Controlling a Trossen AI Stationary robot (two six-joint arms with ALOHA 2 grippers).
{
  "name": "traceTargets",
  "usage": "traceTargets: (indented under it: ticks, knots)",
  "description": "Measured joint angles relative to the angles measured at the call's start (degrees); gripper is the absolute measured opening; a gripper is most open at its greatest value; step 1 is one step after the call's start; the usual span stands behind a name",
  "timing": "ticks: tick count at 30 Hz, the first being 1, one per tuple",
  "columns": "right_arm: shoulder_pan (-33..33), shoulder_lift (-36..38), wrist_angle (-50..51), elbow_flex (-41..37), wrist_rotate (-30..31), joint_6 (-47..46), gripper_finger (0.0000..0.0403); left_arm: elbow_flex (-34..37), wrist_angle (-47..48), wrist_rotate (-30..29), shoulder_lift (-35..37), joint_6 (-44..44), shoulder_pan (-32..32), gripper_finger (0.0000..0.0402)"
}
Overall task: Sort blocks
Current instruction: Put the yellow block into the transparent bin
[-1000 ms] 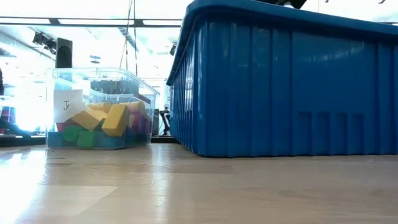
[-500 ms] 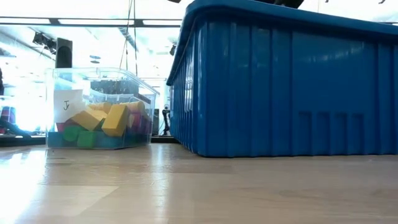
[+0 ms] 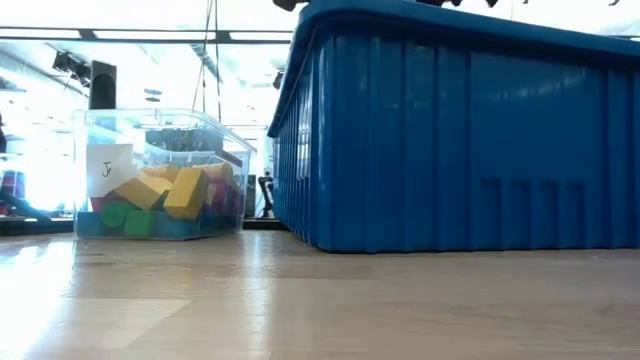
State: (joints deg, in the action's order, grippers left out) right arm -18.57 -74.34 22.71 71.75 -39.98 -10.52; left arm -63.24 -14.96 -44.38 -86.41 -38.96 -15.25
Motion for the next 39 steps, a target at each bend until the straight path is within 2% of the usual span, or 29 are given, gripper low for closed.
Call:
traceTargets:
  ticks: [3,6,9,14,18,22,24,27,31,35,39]
  knots:
    - [-2.41,3.86,-0.18,0.04,8.63,2.23,0.0310,0.00,0.71,-11.22,0.55,4.42,-0.58,0.0142]
    - [-4.41,6.89,0.22,0.09,19.38,3.99,0.0308,0.00,5.49,-21.31,1.71,11.28,-0.61,0.0142]
    - [-6.66,8.18,1.45,0.09,28.14,7.44,0.0307,0.00,15.91,-25.41,4.32,22.46,0.46,0.0139]
    - [-11.16,6.52,4.99,0.11,38.64,12.42,0.0307,0.00,43.00,-24.92,10.18,50.04,3.99,0.0139]
    - [-14.66,1.93,8.43,0.11,42.52,17.99,0.0307,0.00,63.09,-15.38,14.20,71.10,7.28,0.0140]
    - [-16.90,-4.50,9.14,0.09,47.18,27.34,0.0307,0.04,77.23,-7.19,15.28,83.83,9.97,0.0141]
    - [-17.64,-7.71,9.08,0.09,51.45,33.36,0.0307,0.06,82.22,-6.71,15.27,88.73,10.87,0.0142]
    - [-19.19,-12.85,8.86,0.09,59.02,41.31,0.0307,1.58,84.28,-6.67,15.03,93.03,11.76,0.0151]
    - [-22.35,-19.61,7.65,0.09,68.48,47.07,0.0307,4.41,82.36,-5.70,15.01,94.54,13.00,0.0199]
    - [-25.51,-25.50,3.41,0.09,75.20,50.71,0.0307,7.11,78.65,-5.48,14.90,94.88,13.32,0.0251]
    - [-27.57,-30.08,-4.34,0.09,79.78,62.98,0.0307,8.86,77.57,-5.38,14.82,94.85,13.30,0.0283]
